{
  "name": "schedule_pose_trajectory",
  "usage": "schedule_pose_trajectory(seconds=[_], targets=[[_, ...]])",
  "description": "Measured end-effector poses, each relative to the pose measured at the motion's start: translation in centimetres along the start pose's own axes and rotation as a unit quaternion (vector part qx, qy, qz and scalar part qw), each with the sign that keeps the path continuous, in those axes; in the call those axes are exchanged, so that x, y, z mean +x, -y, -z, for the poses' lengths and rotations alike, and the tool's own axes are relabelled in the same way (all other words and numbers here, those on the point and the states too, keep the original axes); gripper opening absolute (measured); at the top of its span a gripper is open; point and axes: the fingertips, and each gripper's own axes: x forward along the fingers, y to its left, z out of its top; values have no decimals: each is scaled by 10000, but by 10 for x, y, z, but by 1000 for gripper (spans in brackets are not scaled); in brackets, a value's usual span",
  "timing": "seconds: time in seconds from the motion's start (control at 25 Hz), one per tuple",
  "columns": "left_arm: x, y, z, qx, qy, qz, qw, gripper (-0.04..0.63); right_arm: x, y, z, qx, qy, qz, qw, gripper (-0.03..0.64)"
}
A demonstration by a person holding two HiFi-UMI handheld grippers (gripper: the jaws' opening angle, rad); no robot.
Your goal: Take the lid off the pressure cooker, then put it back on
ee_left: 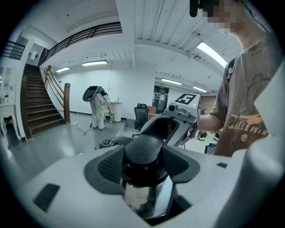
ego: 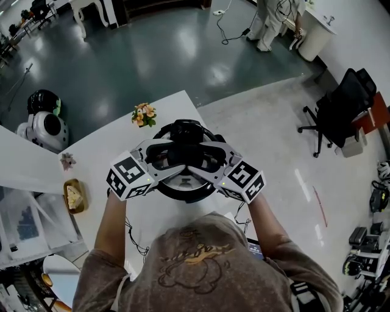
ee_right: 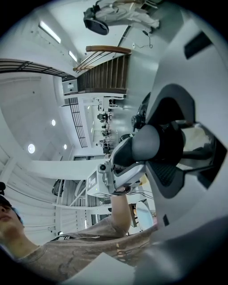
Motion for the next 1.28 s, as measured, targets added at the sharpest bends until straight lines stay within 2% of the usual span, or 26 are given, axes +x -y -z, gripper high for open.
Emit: schedule_pose_trajectory(seconds=[0.24, 0.76, 1.28], targets=[[-1, -1, -1, -86, 61, -139, 9998, 273, 0, 1, -1, -57, -6, -203, 9998, 256], [-1, 0, -2, -450, 178, -979, 9940, 273, 1, 4, -2, -467, -28, -1065, 9932, 256], [-5, 3, 2, -964, 350, -2195, 9702, 273, 5, 4, -2, -1046, -37, -2197, 9699, 256]])
